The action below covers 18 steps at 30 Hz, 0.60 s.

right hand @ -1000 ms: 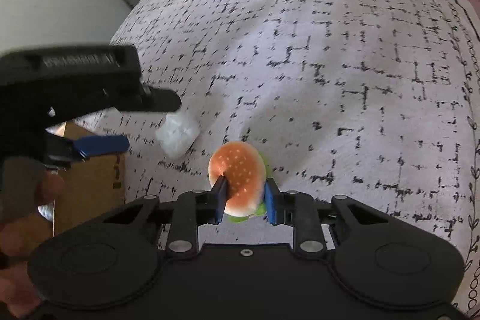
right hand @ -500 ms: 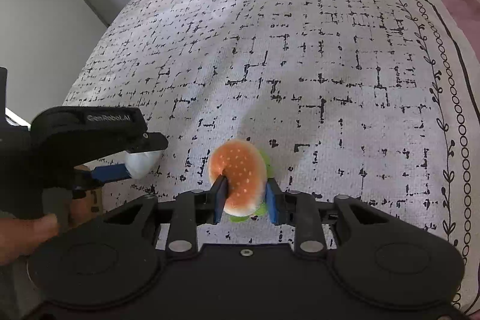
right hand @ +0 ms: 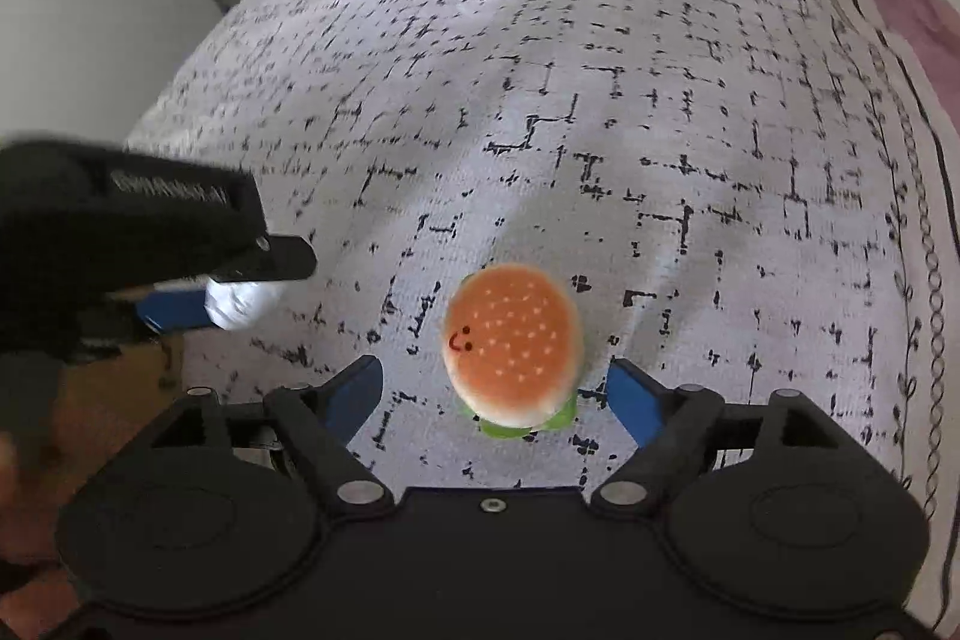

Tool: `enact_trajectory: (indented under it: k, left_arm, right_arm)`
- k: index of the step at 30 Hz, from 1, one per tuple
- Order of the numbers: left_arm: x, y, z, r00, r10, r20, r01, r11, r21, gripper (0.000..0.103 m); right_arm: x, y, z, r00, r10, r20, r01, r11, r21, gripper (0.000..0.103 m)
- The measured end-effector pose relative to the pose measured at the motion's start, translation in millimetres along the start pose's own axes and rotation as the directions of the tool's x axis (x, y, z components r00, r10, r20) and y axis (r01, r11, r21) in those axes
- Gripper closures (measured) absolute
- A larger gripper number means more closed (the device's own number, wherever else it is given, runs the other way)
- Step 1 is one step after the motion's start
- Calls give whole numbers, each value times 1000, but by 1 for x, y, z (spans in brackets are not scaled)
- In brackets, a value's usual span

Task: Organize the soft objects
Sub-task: 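Close right tool on burger toy while left tool grasps white cloth, then carry burger toy and white cloth over the cardboard box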

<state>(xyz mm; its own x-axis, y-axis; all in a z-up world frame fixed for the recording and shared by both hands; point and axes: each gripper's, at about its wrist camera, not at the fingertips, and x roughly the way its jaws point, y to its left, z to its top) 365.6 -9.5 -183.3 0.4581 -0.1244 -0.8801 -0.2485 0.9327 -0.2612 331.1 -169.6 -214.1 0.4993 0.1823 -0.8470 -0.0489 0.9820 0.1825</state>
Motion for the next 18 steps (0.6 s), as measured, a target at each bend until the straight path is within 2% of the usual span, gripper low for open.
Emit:
enact_trajectory:
  k: [1, 3, 4, 9, 18]
  left_arm:
    - [-3, 0, -1, 1000, -2, -2, 2, 1000, 3, 57]
    - [-9, 1, -3, 1000, -2, 1, 2, 1000, 8, 57]
    - [-14, 1, -4, 1000, -1, 5, 1, 1000, 12, 57]
    - [-33, 6, -11, 1000, 2, 28, -3, 1000, 12, 57]
    - [-78, 17, -30, 997, 2, 80, -2, 1000, 7, 57]
  right_arm:
    - [0, 1, -1, 1000, -10, 2, 10, 1000, -14, 29]
    - [1, 3, -2, 1000, -27, -3, 26, 999, -47, 59]
    - [0, 4, -2, 999, -36, -4, 36, 998, -60, 64]
    - [-15, 4, -4, 1000, 9, 13, -8, 998, -62, 66]
    - [-51, 4, -8, 997, 17, 81, -10, 997, -79, 66]
